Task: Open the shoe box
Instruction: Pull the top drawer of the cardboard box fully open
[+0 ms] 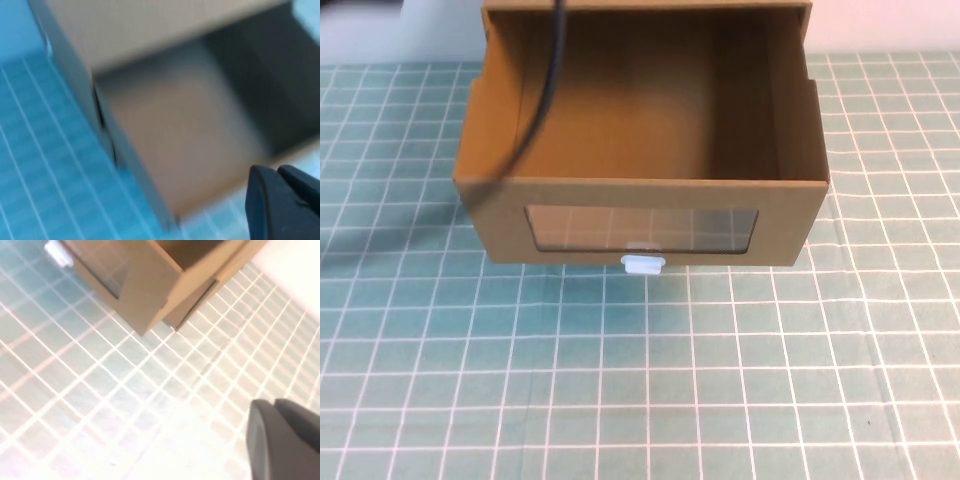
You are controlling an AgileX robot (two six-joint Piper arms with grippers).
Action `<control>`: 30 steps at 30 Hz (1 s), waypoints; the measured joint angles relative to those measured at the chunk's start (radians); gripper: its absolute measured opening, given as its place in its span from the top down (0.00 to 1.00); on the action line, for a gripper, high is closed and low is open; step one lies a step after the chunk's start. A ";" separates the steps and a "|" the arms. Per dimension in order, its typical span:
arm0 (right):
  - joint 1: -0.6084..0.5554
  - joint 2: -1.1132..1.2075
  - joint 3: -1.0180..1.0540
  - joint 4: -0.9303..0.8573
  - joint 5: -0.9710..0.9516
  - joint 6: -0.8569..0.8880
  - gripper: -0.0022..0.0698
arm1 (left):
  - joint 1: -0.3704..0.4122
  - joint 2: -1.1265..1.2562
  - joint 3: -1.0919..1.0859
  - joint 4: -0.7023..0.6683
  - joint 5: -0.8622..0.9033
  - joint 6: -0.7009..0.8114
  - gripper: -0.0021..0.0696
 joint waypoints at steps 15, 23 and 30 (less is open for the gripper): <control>0.000 -0.316 0.422 -0.043 -0.132 0.248 0.99 | 0.000 -0.738 1.001 -0.030 -0.353 -0.040 0.98; 0.000 -0.316 0.439 0.031 -0.138 0.248 0.99 | 0.000 -0.955 1.065 -0.012 -0.450 -0.040 0.98; 0.000 -0.316 0.439 0.038 -0.138 0.248 0.99 | 0.000 -0.968 1.069 -0.003 -0.440 -0.040 0.98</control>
